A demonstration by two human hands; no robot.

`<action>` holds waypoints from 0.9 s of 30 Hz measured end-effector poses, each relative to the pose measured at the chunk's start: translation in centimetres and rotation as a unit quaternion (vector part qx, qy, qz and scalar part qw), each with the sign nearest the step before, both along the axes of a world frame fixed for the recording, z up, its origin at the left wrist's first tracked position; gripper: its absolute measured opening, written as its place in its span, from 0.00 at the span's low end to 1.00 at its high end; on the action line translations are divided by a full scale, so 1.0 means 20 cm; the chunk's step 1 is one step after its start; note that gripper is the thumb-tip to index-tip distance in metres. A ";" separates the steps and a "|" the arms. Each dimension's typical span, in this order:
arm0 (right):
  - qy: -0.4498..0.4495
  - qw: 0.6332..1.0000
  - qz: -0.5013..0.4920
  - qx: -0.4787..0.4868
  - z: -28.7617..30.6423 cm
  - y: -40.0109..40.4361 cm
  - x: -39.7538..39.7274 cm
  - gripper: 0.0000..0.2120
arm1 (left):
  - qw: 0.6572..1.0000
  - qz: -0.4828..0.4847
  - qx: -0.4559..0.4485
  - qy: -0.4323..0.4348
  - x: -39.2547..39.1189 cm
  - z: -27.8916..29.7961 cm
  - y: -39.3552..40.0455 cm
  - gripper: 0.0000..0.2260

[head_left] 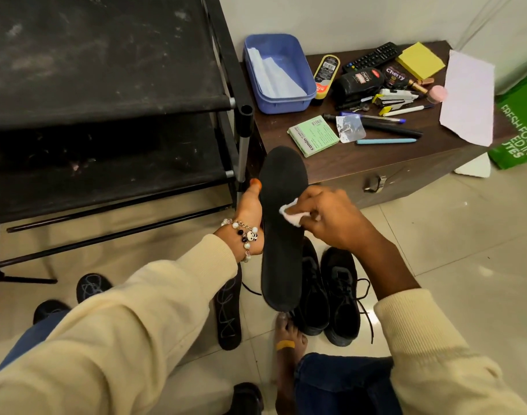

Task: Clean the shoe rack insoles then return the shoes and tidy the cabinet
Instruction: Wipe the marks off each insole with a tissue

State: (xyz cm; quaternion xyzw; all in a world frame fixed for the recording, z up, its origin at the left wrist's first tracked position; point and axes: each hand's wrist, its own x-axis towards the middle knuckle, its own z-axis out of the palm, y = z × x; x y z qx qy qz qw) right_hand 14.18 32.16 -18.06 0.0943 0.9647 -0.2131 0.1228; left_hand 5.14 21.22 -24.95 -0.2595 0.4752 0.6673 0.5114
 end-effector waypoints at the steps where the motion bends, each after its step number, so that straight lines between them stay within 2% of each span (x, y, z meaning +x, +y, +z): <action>1: 0.007 0.999 -0.040 0.029 -0.01 0.00 -0.01 0.16 | 1.000 0.001 0.008 -0.002 0.00 0.00 0.00 0.31; 3: 0.007 0.997 -0.063 0.052 -0.02 -0.02 -0.02 0.17 | 1.000 0.000 0.008 0.004 0.00 0.01 0.00 0.31; 5: -0.013 0.999 -0.019 0.025 -0.02 -0.03 -0.01 0.16 | 1.000 -0.004 0.002 0.017 -0.01 0.02 0.00 0.30; 7: -0.019 0.996 -0.012 -0.083 -0.01 -0.02 0.03 0.14 | 1.000 -0.002 0.011 0.018 -0.01 0.03 0.00 0.30; 9: 0.018 0.973 -0.129 -0.191 0.00 -0.01 0.07 0.11 | 1.000 0.009 0.007 0.025 -0.01 0.03 0.01 0.29; 10: 0.066 0.942 -0.232 -0.232 -0.01 -0.01 0.09 0.11 | 0.999 0.013 -0.002 0.035 -0.01 0.04 0.01 0.28; 11: 0.120 0.888 -0.349 -0.273 -0.02 -0.01 0.11 0.12 | 0.999 0.018 -0.014 0.046 -0.02 0.04 0.01 0.27; 13: 0.161 0.740 -0.542 -0.364 -0.04 -0.02 0.14 0.08 | 0.997 0.027 -0.030 0.068 -0.02 0.04 0.00 0.24; 14: 0.138 0.685 -0.585 -0.412 -0.05 -0.03 0.16 0.05 | 0.996 0.032 -0.035 0.079 -0.02 0.04 0.00 0.22; 15: 0.108 0.653 -0.594 -0.457 -0.06 -0.05 0.17 0.05 | 0.995 0.037 -0.038 0.089 -0.01 0.04 0.00 0.20; 16: 0.082 0.639 -0.585 -0.493 -0.07 -0.08 0.18 0.06 | 0.994 0.040 -0.036 0.094 0.00 0.04 -0.01 0.19; 17: 0.065 0.641 -0.568 -0.512 -0.08 -0.11 0.18 0.08 | 0.994 0.041 -0.032 0.101 0.02 0.04 -0.01 0.18; 20: 0.047 0.681 -0.503 -0.530 -0.10 -0.20 0.21 0.14 | 0.989 0.036 -0.037 0.140 0.08 0.08 -0.06 0.15; 25: 0.044 0.726 -0.409 -0.551 -0.12 -0.26 0.31 0.10 | 0.990 0.021 -0.014 0.135 0.19 0.17 -0.24 0.15; 27: 0.029 0.737 -0.398 -0.545 -0.13 -0.31 0.35 0.08 | 0.988 -0.026 -0.048 0.145 0.21 0.19 -0.32 0.16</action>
